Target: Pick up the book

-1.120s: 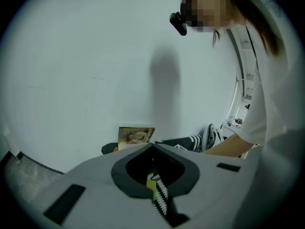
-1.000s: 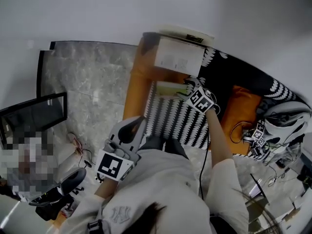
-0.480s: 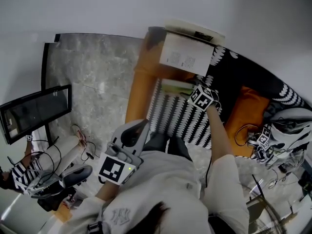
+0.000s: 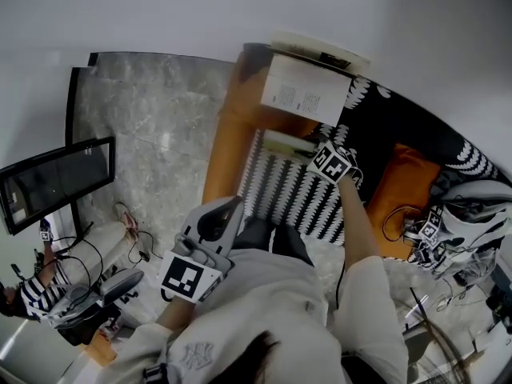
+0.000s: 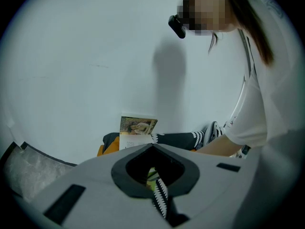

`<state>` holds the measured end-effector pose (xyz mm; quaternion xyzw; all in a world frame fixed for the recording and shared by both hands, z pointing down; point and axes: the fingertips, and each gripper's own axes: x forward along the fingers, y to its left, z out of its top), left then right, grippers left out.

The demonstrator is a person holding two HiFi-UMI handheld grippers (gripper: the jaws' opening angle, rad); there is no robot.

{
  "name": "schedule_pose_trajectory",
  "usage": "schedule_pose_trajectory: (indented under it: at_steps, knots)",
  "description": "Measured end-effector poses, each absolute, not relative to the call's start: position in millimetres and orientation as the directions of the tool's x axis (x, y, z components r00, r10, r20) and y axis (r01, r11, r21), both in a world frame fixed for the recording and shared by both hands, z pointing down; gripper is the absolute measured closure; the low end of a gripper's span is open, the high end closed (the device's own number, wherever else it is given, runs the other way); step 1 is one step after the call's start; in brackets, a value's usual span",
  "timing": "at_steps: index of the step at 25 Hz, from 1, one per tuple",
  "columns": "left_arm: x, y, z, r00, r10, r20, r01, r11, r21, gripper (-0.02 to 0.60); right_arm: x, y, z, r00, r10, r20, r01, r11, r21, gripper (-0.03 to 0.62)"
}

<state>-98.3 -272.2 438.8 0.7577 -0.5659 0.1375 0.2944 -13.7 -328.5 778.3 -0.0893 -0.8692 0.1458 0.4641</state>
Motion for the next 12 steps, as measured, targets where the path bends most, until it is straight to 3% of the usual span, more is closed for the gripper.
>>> schedule_pose_trajectory:
  at_steps: [6,12]
  knots:
    - [-94,-271,432,0.337,-0.794,0.506,-0.931,-0.200,0.306,0.572,-5,-323,756,-0.625,0.258,0.737,-0.116,0.903,-0.414,0.444]
    - [-96,-262,424,0.343,-0.817,0.465,-0.927,-0.213,0.310,0.572,18,-330,728,-0.699,0.120,0.705,-0.354,0.799,-0.487,0.444]
